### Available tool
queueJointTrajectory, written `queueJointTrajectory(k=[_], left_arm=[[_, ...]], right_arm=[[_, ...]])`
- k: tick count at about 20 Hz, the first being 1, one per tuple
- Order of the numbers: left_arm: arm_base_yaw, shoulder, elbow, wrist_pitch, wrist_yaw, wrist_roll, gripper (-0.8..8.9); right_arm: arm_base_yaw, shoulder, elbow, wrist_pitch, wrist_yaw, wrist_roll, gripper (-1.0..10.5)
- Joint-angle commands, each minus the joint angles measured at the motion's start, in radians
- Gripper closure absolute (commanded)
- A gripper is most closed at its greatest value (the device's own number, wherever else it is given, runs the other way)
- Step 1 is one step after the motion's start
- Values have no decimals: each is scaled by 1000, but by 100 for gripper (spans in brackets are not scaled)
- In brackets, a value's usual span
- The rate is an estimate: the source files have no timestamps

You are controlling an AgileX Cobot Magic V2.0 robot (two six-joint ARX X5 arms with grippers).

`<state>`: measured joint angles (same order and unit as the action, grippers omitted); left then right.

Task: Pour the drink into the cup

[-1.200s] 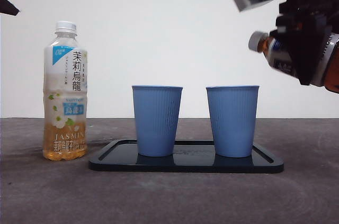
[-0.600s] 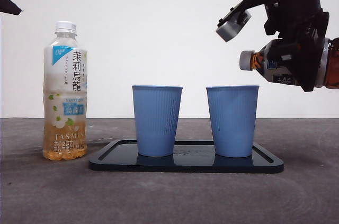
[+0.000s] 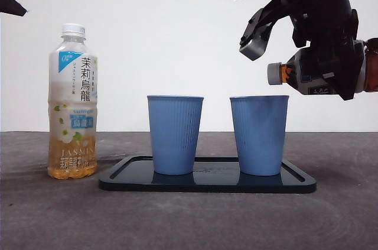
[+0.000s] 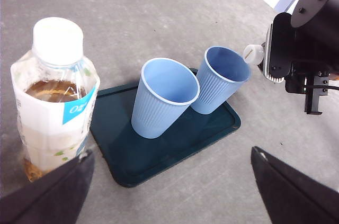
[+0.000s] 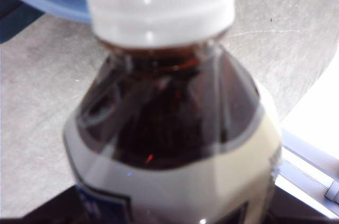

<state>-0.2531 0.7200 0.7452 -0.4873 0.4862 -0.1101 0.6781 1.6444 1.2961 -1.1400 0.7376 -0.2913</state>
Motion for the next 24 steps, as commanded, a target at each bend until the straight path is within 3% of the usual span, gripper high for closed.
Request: queueJointTrajectory(k=[1, 4, 11, 17, 24], left_arm=[[-4, 6, 18, 8, 5, 13, 346], [-3, 6, 18, 8, 5, 13, 346], [-3, 6, 18, 8, 5, 16, 346], [-3, 6, 18, -14, 5, 21, 346], [-3, 6, 18, -22, 5, 23, 346]], right_arm=[[9, 10, 35, -6, 42, -16, 747], [9, 10, 35, -5, 42, -5, 747], [4, 6, 35, 30, 30, 138, 747], [-34, -79, 32, 99, -208, 188, 747], [-132, -365, -53, 296, -358, 254, 747]])
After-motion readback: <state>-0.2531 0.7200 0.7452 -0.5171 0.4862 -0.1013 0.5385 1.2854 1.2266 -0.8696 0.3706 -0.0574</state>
